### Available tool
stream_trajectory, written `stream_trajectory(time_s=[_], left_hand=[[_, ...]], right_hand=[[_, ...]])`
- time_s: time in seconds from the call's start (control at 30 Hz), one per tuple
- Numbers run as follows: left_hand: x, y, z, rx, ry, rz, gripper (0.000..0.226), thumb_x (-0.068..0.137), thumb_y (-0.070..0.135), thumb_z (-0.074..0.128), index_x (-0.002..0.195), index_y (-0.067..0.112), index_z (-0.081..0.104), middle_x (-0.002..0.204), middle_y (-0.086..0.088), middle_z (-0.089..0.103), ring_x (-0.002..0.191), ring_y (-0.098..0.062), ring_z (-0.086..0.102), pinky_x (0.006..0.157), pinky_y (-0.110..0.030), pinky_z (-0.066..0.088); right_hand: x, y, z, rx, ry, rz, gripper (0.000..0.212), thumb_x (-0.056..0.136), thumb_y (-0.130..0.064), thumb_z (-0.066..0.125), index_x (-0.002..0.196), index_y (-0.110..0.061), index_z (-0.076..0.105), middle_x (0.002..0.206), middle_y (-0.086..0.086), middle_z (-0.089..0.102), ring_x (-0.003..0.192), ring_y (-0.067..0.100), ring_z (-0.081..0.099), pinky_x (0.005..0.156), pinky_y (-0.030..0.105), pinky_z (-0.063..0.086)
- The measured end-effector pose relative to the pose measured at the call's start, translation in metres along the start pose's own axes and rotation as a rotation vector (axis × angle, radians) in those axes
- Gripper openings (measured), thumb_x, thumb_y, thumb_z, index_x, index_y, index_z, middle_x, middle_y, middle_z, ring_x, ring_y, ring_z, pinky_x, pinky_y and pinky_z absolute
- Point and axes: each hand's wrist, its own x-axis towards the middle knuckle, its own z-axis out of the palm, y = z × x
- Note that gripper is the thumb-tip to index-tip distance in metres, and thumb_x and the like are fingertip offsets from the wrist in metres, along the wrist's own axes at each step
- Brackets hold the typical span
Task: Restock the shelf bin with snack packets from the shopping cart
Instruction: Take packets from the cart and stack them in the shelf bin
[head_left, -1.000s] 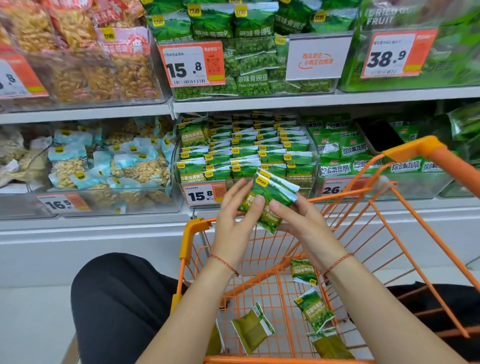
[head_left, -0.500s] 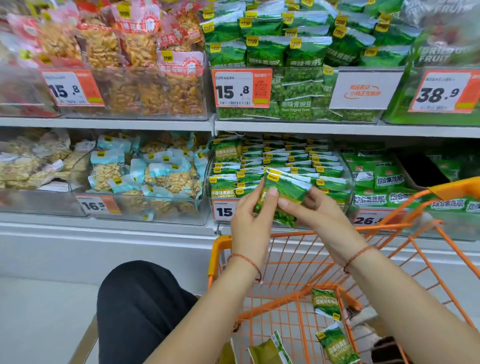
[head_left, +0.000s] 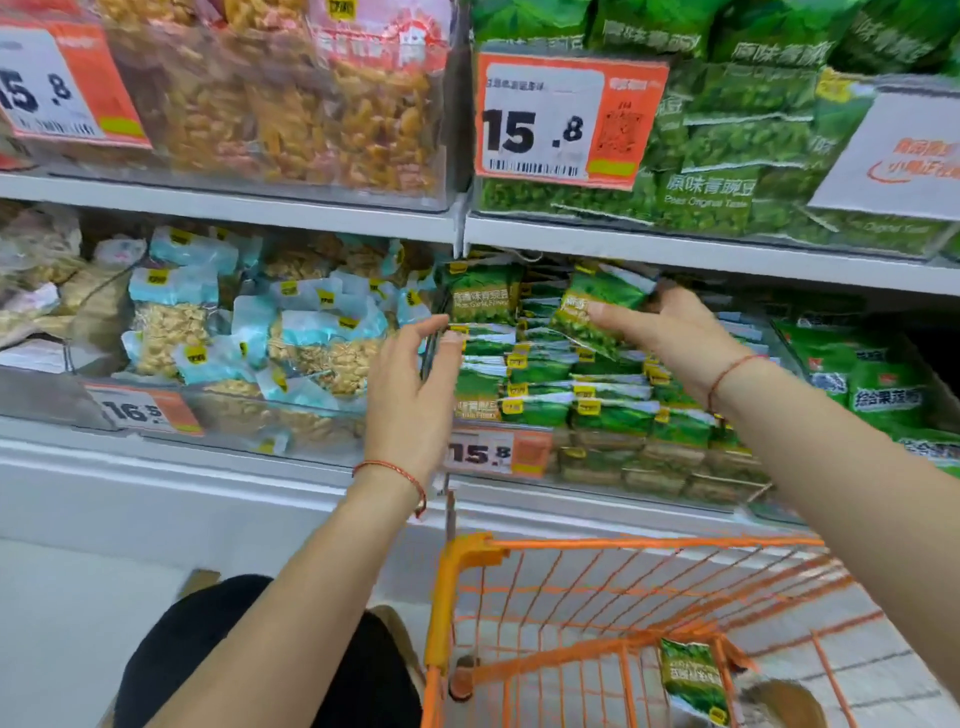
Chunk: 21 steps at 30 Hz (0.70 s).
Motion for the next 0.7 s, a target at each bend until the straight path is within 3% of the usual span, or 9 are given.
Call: stream_trajectory(time_s=[0.1,0.23,0.4,0.47,0.6,0.7], left_hand=[[0.018,-0.009,0.000,0.037,0.005,-0.006,0.024,0.090,0.039,0.047,0.111,0.033,0.056,0.115,-0.001,0.058,0.111,-0.026,0.053,0.098,-0.048,0.042],[0.039,-0.015,0.002,0.099,0.034,0.040,0.021,0.095,0.023,0.053,0.114,0.021,0.060,0.110,-0.008,0.058,0.110,-0.031,0.051,0.095,-0.042,0.039],[0.054,-0.024,0.000,0.119,0.045,0.042,0.020,0.095,0.021,0.053,0.113,0.024,0.060,0.098,0.026,0.045,0.111,-0.018,0.050,0.097,-0.038,0.041],[0.056,-0.027,-0.001,0.120,0.051,0.049,0.020,0.094,0.020,0.053,0.113,0.025,0.060,0.099,0.028,0.044,0.111,-0.014,0.049,0.098,-0.036,0.041],[0.053,-0.027,0.002,0.163,0.041,0.058,0.023,0.093,0.017,0.054,0.114,0.023,0.060,0.101,0.016,0.048,0.109,-0.024,0.052,0.096,-0.039,0.042],[0.051,-0.023,0.001,0.156,0.030,0.061,0.025,0.092,0.015,0.054,0.114,0.025,0.059,0.099,0.026,0.043,0.111,-0.019,0.050,0.099,-0.039,0.041]], right_hand=[[0.023,-0.004,0.016,-0.109,0.008,0.019,0.081,0.081,-0.045,0.069,0.140,-0.004,0.034,0.142,0.012,0.042,0.128,0.027,0.042,0.095,0.029,0.036],[0.049,-0.006,0.028,-0.138,-0.021,0.026,0.081,0.080,-0.045,0.070,0.142,-0.006,0.034,0.145,0.010,0.040,0.130,0.026,0.041,0.093,0.024,0.033],[0.067,-0.003,0.022,-0.298,-0.154,0.050,0.100,0.070,-0.063,0.069,0.149,-0.019,0.025,0.153,0.002,0.031,0.137,0.026,0.033,0.110,0.036,0.031],[0.069,-0.001,0.022,-0.319,-0.206,0.056,0.109,0.062,-0.071,0.067,0.149,-0.021,0.024,0.153,0.001,0.030,0.138,0.026,0.032,0.112,0.039,0.030],[0.070,0.005,0.024,-0.273,-0.202,0.018,0.091,0.079,-0.055,0.066,0.150,-0.018,0.023,0.155,0.002,0.027,0.139,0.023,0.030,0.110,0.030,0.025],[0.065,0.004,0.022,-0.261,-0.157,-0.003,0.089,0.080,-0.051,0.067,0.150,-0.019,0.023,0.154,0.000,0.029,0.139,0.022,0.031,0.106,0.026,0.027]])
